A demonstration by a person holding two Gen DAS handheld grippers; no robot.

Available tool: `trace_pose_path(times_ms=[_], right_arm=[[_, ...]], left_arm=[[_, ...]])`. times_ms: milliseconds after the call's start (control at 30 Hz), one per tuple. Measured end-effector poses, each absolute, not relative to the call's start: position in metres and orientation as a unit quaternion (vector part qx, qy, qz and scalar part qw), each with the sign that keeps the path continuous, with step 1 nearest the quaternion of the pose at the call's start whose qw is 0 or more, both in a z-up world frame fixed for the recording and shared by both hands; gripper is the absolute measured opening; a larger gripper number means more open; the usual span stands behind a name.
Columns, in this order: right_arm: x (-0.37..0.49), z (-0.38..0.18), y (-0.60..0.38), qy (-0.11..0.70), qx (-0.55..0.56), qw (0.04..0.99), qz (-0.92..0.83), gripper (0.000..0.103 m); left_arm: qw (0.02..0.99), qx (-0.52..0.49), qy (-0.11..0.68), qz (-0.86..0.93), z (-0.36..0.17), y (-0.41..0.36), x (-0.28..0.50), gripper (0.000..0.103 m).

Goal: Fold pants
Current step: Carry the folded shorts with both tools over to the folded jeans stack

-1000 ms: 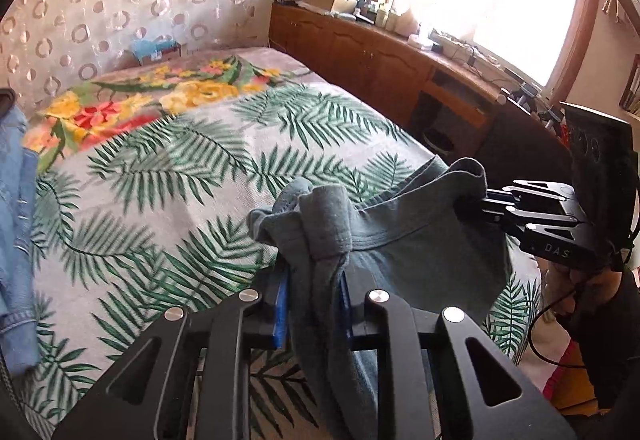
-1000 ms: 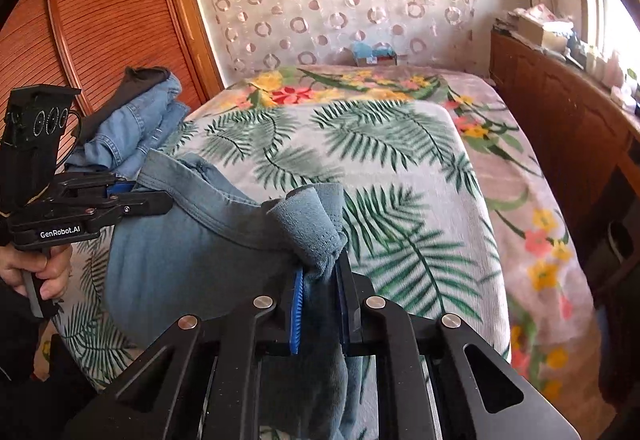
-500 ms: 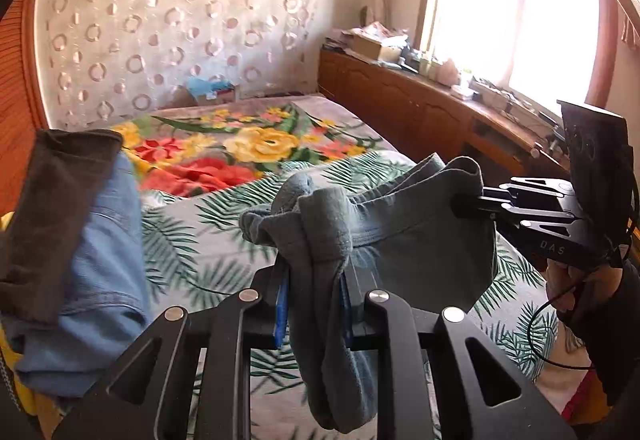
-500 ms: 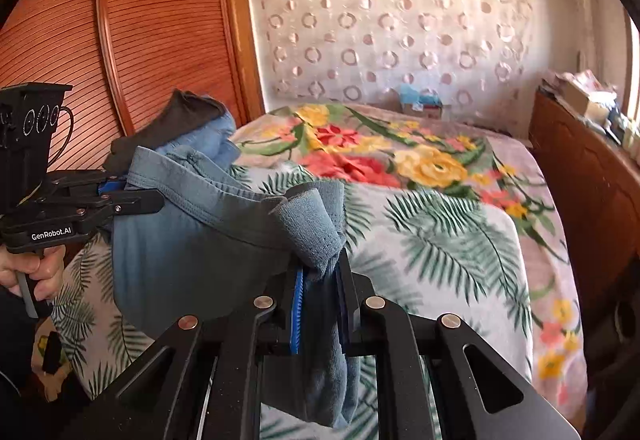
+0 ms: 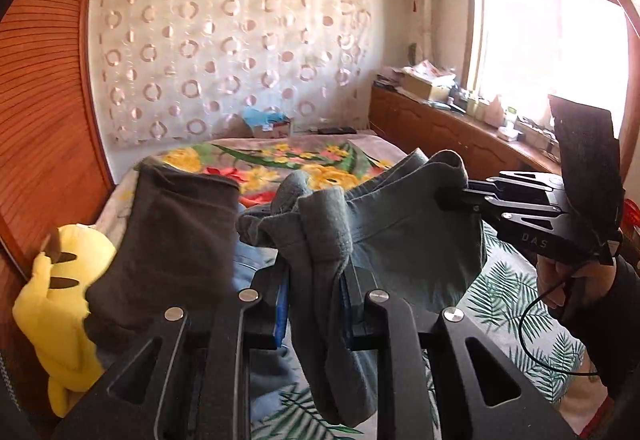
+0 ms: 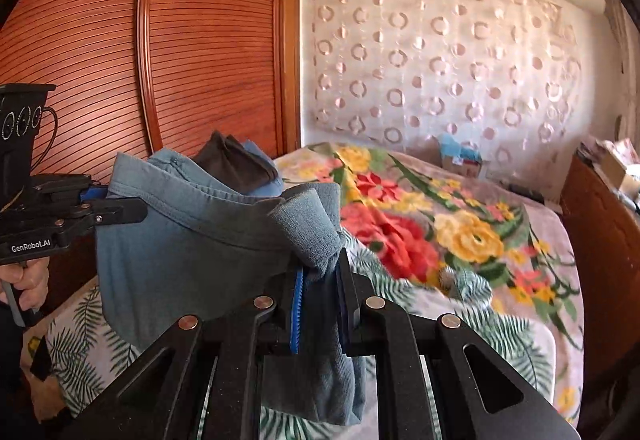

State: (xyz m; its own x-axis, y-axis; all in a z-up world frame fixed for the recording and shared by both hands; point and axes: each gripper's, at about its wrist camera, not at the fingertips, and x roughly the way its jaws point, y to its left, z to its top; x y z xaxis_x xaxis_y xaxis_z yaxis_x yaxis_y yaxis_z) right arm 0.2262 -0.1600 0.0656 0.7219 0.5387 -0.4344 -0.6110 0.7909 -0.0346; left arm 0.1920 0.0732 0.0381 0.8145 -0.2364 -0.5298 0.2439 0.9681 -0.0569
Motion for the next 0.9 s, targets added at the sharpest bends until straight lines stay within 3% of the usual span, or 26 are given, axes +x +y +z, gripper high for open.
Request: trace_pose_path(times_ms=[500, 900], right_arm=[[0.296, 0.084, -0.110, 0.159, -0.135, 0.913, 0.351, 0.014], [0.342, 0.077, -0.056, 0.144, -0.191, 0.891, 0.387, 0.014]], left_arm=[[0.969, -0.011, 0.235, -0.077, 0.065, 0.122, 0.196, 0.021], [0.968, -0.057, 0.243, -0.034, 0.039, 0.173, 0.207, 0.021]])
